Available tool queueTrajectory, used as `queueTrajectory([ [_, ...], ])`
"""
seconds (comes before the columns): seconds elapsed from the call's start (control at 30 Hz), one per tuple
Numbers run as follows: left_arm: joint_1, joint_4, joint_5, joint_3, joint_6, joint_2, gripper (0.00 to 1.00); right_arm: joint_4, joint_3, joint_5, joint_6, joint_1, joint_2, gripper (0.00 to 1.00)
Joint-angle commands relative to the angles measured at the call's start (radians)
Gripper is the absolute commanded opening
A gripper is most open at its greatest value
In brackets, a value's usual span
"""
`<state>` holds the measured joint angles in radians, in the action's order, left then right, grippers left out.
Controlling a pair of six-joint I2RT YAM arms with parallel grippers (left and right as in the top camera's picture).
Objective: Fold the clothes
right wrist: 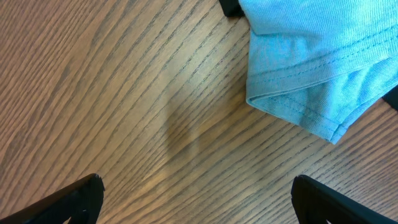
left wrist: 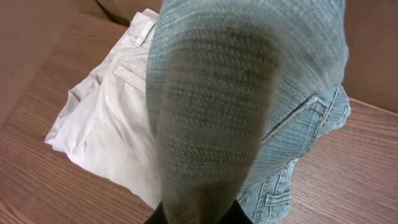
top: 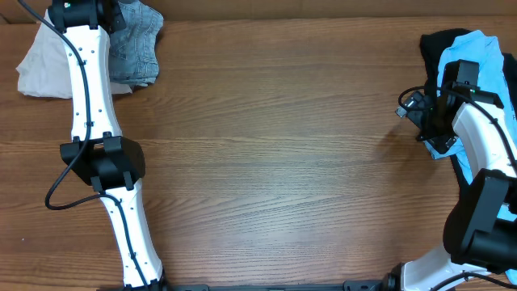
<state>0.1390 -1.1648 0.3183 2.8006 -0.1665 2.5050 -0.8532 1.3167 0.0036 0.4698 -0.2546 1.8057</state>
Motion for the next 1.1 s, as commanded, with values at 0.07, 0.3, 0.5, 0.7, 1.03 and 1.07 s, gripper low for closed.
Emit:
queueTrajectory([
  [0.07,-0.002,-0.001,0.032,0.049,-0.038,-0.091,0.04,0.004,0.026,0.003,-0.003,0.002,-0.006,1.0],
  [0.3,-0.005,-0.012,0.029,0.049,-0.051,-0.092,0.04,0.004,0.026,0.003,-0.003,0.002,-0.006,1.0],
  [0.5,0.005,0.0,0.031,0.048,-0.051,-0.092,0.06,0.004,0.026,0.003,-0.003,0.002,-0.006,1.0],
  [0.7,0.061,0.018,0.039,0.048,-0.048,-0.089,0.04,0.004,0.026,0.003,-0.003,0.002,-0.006,1.0],
  [1.03,0.159,0.053,-0.012,0.039,-0.051,-0.089,0.04,0.004,0.026,0.003,-0.003,0.002,-0.006,1.0],
  [1.07,0.166,0.062,-0.027,0.032,-0.05,-0.089,0.04,0.004,0.026,0.003,-0.003,0.002,-0.006,1.0],
])
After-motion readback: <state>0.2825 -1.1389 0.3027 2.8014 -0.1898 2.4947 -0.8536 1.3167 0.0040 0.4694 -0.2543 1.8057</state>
